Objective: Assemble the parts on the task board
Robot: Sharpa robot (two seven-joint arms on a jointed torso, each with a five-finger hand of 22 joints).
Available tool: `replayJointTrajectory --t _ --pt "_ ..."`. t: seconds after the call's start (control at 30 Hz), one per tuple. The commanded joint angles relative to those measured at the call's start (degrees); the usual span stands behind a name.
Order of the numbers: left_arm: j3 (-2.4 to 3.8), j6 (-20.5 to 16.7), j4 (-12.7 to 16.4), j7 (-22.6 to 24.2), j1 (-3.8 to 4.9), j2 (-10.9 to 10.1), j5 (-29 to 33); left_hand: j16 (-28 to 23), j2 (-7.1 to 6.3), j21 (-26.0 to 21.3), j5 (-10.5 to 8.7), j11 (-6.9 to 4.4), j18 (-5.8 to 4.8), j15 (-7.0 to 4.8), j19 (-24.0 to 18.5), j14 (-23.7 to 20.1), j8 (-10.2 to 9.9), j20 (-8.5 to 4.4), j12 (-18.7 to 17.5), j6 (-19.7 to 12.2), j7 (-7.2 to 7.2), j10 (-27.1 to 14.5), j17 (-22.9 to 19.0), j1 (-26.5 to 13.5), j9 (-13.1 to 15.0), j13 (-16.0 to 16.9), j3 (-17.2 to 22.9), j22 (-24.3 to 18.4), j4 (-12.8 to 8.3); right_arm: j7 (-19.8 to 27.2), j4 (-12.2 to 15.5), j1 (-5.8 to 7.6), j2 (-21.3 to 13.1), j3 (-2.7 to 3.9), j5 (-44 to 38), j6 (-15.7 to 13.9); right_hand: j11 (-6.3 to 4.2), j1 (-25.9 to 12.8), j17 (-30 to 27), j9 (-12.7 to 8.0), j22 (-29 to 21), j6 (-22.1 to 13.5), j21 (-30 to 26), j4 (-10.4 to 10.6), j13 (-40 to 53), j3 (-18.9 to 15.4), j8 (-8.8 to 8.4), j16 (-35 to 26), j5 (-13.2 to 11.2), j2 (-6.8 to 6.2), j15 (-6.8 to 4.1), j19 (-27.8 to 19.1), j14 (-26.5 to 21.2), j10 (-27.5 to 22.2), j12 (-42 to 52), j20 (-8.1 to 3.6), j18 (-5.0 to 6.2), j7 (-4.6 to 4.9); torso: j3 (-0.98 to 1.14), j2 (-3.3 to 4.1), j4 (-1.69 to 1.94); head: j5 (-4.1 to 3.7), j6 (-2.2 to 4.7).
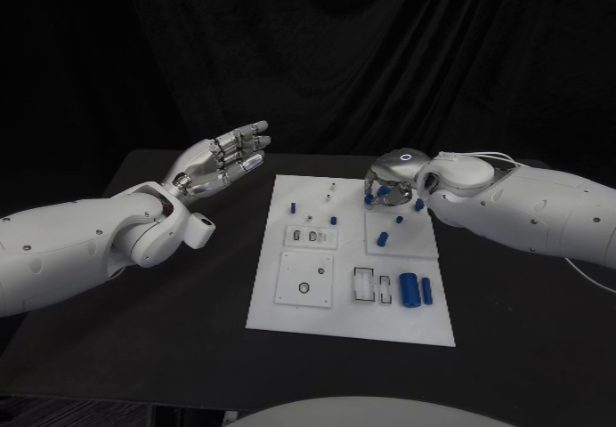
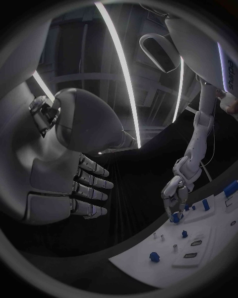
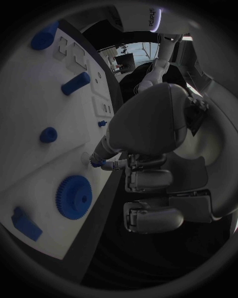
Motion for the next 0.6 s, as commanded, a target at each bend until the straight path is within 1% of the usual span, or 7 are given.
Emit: replayJointTrajectory --t 0.03,0.2,0.23,0.27,0.3,0.43,0.6 --pt "0.04 0.49 0.28 2.80 0.07 -0.19 -0.37 -0.08 0.43 0.39 0.35 0.05 0.78 0.25 0.25 -0.03 -0.18 0.32 -0.33 -0.45 -0.01 -0.38 0.05 0.04 -0.05 -0.09 -0.34 0.05 -0.11 -2.37 1.42 1.63 -0.48 0.12 -0.61 -1.11 -0.21 -0.60 15.09 4.80 14.44 2.25 -0.10 -0.03 15.10 -0.45 2.89 0.17 0.19 0.02 -0.11 4.42 6.02 6.07 0.15 -0.31 -0.45 -1.48 0.00 0.01 0.00 0.17 -0.17" --pt "0.04 0.45 0.41 2.71 0.07 -0.32 -0.37 -0.08 0.44 0.41 0.35 0.05 0.78 0.25 0.27 -0.01 -0.18 0.33 -0.27 -0.45 -0.03 -0.36 0.05 0.05 -0.05 -0.08 -0.36 0.05 -0.11 -2.88 2.83 3.14 -0.52 0.12 -0.61 0.75 -0.21 -0.94 15.09 4.92 14.48 1.94 -0.02 0.11 15.10 -0.63 2.71 0.17 0.20 0.10 -0.09 4.52 6.02 6.07 0.15 -0.30 -0.48 -1.77 -0.06 0.01 -0.02 0.14 -0.08" --pt "0.04 0.47 0.38 2.70 0.07 -0.27 -0.37 -0.08 0.44 0.41 0.35 0.05 0.78 0.25 0.27 -0.01 -0.18 0.33 -0.27 -0.45 -0.03 -0.36 0.05 0.05 -0.05 -0.08 -0.36 0.05 -0.11 -2.88 2.96 3.30 -0.43 0.12 -0.61 1.20 -0.20 -0.99 15.09 4.93 14.49 1.91 0.01 0.12 15.10 -0.66 2.69 0.17 0.20 0.12 -0.08 4.56 6.02 6.07 0.15 -0.29 -0.49 -1.79 -0.03 0.03 0.02 0.14 -0.08" --pt "0.04 0.50 0.34 2.69 0.07 -0.18 -0.37 -0.08 0.44 0.41 0.35 0.05 0.78 0.25 0.27 -0.01 -0.18 0.33 -0.27 -0.45 -0.03 -0.36 0.05 0.05 -0.05 -0.08 -0.36 0.05 -0.11 -2.87 3.09 3.46 -0.31 0.12 -0.58 1.80 -0.20 -1.00 15.09 4.94 14.50 1.89 0.04 0.13 15.10 -0.66 2.68 0.17 0.20 0.12 -0.08 4.58 6.02 6.07 0.15 -0.29 -0.50 -1.81 -0.08 0.05 0.01 0.18 -0.10" --pt "0.04 0.52 0.31 2.69 0.07 -0.13 -0.37 -0.08 0.44 0.41 0.35 0.05 0.78 0.25 0.27 -0.01 -0.18 0.33 -0.27 -0.45 -0.03 -0.36 0.05 0.05 -0.05 -0.08 -0.36 0.05 -0.11 -2.86 3.13 3.54 -0.22 0.12 -0.50 2.15 -0.20 -1.13 15.09 4.98 14.51 1.76 0.06 0.18 15.10 -0.73 2.60 0.17 0.20 0.18 -0.07 4.61 6.02 6.07 0.15 -0.28 -0.51 -1.91 -0.04 0.04 0.01 0.19 -0.16" --pt "0.04 0.69 0.19 2.68 0.07 0.05 -0.37 -0.08 0.45 0.42 0.35 0.05 0.79 0.26 0.28 -0.01 -0.19 0.35 -0.35 -0.45 -0.06 -0.40 0.05 0.06 -0.05 -0.09 -0.41 0.06 -0.11 -2.64 2.68 3.74 0.79 0.12 0.43 3.85 -0.19 -1.29 15.09 5.02 14.50 1.55 0.03 0.25 15.10 -0.80 2.46 0.17 0.21 0.24 -0.06 4.58 6.02 6.07 0.15 -0.28 -0.50 -1.96 -0.09 0.04 -0.05 0.26 -0.49" --pt "0.04 0.69 0.04 2.68 0.07 0.16 -0.37 -0.10 0.46 0.40 0.35 0.04 0.80 0.27 0.26 -0.05 -0.19 0.36 -0.35 -0.44 -0.08 -0.40 0.04 0.07 -0.05 -0.09 -0.43 0.05 -0.11 -2.29 1.13 3.61 2.63 0.12 1.07 4.53 -0.18 -1.35 15.09 5.03 14.44 1.31 -0.12 0.25 15.10 -0.84 2.30 0.17 0.22 0.27 -0.05 4.42 6.02 6.07 0.15 -0.27 -0.45 -1.92 -0.12 0.27 0.25 0.13 -0.34"
